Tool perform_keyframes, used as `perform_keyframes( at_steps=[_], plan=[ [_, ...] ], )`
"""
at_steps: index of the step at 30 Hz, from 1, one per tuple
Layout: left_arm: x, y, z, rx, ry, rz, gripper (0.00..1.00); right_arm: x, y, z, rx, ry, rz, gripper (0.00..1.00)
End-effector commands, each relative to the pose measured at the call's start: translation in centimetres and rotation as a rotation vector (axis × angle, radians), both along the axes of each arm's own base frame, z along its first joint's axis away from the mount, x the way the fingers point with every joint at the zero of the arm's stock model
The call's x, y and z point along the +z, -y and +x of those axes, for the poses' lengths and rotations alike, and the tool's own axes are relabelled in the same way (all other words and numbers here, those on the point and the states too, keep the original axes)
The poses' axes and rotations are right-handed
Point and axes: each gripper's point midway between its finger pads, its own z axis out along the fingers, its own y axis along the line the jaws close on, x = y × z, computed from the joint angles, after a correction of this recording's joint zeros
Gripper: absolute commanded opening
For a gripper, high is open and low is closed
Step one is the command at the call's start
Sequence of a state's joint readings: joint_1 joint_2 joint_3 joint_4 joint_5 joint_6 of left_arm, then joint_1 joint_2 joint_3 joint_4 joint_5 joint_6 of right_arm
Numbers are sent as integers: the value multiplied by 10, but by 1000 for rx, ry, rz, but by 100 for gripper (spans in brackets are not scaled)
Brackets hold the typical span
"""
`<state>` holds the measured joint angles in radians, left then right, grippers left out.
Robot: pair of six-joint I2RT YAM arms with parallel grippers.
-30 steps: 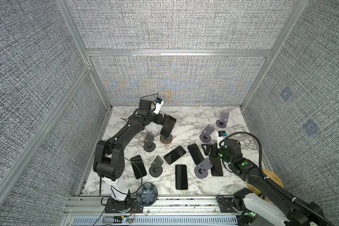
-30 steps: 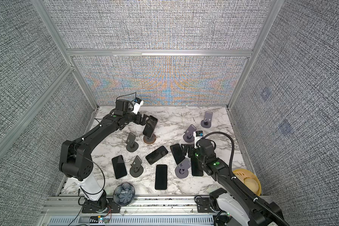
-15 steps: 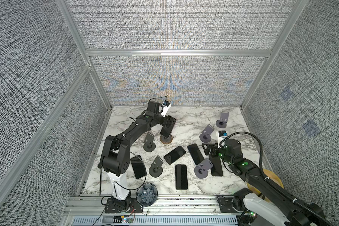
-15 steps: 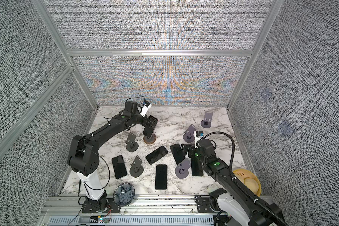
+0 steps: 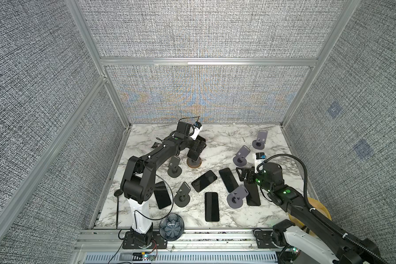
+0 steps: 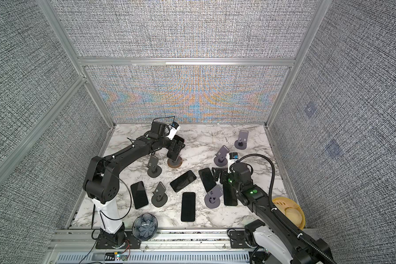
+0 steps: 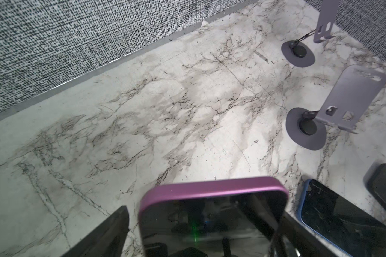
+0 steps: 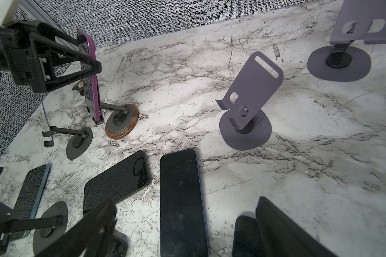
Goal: Remove the phone from the phone stand
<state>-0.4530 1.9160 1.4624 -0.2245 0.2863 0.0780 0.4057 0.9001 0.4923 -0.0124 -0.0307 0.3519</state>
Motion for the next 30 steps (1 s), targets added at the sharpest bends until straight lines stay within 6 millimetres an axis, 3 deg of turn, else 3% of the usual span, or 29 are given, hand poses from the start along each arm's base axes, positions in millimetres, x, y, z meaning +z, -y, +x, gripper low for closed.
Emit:
perform_keyframes(
  at_steps=[1, 12, 19, 26, 30],
  plan=[
    [-4, -4, 1, 14, -4, 36, 94, 4, 0, 2, -3, 17, 1, 99],
    [0, -6, -5, 33, -3, 82, 74, 4, 1, 3, -12, 20, 0, 99],
    [26, -7, -9, 59, 13, 45, 61, 4, 2, 3, -17, 17, 0, 99],
    [44, -8, -12, 67, 14, 27, 57, 5, 3, 3, -23, 19, -1, 99],
    [66, -8, -14, 75, 22, 6, 56, 5, 4, 3, -27, 18, -4, 99]
  ],
)
